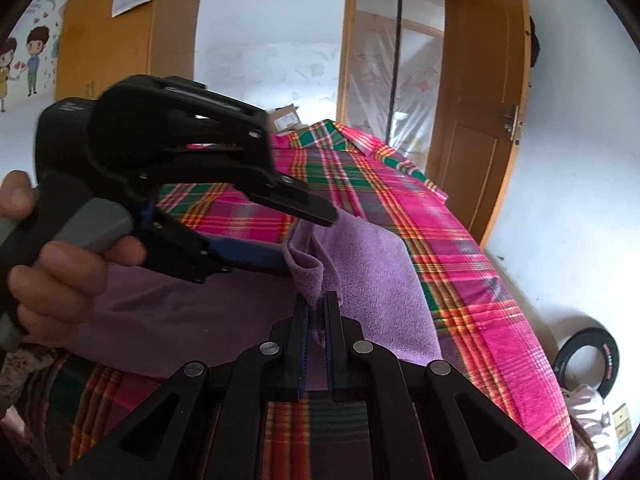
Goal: Fold clothes
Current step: 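Grasp the garment fold with the left gripper while the right gripper holds beside it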
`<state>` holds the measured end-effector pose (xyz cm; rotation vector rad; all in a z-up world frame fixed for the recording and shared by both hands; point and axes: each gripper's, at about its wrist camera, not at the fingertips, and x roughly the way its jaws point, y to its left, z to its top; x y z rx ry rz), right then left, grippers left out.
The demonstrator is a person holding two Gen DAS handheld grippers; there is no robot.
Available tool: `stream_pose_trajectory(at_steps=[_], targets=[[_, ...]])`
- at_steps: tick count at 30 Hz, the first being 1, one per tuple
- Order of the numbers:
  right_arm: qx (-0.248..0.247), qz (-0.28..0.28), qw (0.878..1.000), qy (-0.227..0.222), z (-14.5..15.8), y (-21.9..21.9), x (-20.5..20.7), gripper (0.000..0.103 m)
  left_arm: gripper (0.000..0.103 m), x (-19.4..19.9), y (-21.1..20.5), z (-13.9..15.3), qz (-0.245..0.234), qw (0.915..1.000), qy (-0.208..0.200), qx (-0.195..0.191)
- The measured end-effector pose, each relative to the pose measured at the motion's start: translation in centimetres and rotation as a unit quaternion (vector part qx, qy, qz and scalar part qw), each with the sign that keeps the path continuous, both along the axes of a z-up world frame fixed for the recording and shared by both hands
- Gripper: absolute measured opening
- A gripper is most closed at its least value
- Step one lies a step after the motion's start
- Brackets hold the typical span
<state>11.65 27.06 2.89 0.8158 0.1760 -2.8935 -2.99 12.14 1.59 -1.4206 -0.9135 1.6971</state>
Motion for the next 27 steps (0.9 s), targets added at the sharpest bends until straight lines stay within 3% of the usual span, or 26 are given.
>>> stream_pose_trajectory(at_steps=[9, 13, 27], targets=[[-0.002, 0.029, 1.0, 0.01, 0.8, -2.6, 0.7, 0.007, 0.047, 1.3, -2.7, 2.1, 0.016, 0.9994, 0.022, -0.02], [-0.004, 0.04, 0.999, 0.017, 1.5, -3.7, 1.0, 0.007, 0.041, 2.0, -3.8, 2.7, 0.029, 0.9981, 0.028, -0.046], [-0.009, 0.1, 0.995, 0.019, 2.0, -8.1, 2.0, 0.007, 0.019, 3.5, -7.9, 3.2, 0.075, 0.9929, 0.052, -0.076]])
